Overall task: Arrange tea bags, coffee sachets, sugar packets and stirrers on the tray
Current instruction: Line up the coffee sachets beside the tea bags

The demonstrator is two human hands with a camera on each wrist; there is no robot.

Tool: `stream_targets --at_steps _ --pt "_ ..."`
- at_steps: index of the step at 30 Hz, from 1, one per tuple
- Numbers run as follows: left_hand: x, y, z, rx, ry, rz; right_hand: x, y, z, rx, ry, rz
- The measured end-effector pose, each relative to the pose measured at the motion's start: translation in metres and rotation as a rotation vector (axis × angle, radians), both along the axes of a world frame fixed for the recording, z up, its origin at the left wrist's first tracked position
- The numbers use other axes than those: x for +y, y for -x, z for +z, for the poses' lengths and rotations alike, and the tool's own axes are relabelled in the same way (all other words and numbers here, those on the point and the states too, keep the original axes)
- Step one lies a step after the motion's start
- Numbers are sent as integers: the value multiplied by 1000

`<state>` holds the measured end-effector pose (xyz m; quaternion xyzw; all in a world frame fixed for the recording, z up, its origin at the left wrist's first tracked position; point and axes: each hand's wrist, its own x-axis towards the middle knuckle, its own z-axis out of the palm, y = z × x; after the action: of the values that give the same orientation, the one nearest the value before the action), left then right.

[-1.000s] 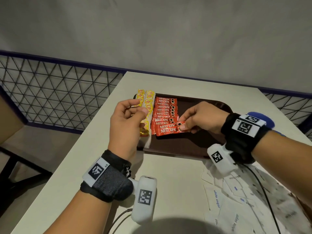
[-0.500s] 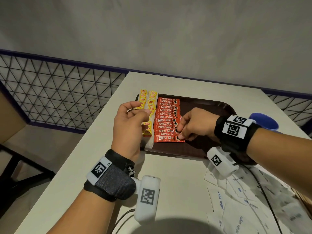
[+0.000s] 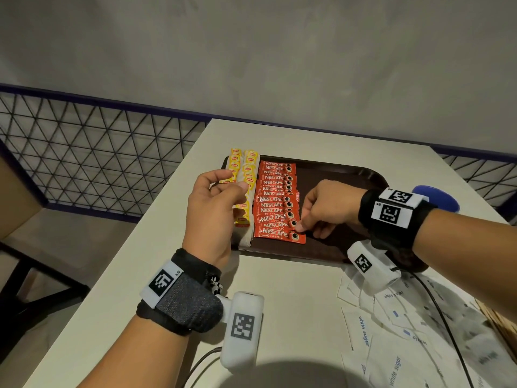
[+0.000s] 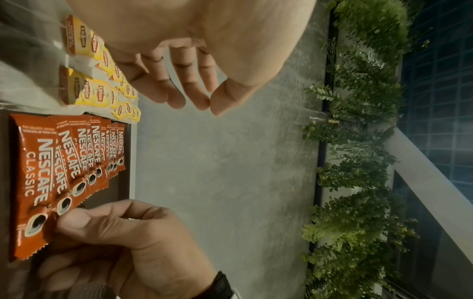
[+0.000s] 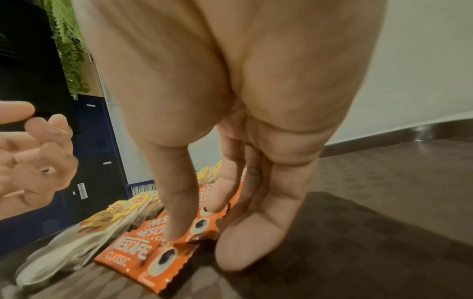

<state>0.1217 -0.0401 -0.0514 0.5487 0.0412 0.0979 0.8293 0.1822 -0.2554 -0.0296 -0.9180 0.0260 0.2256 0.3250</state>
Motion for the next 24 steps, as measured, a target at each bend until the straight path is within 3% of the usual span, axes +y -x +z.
stream_targets --at_steps 8,24 --pt "0 0 -1 9 -14 -5 9 5 4 -11 132 141" --pt "0 -1 -3 15 -23 -6 7 -1 6 -105 81 39"
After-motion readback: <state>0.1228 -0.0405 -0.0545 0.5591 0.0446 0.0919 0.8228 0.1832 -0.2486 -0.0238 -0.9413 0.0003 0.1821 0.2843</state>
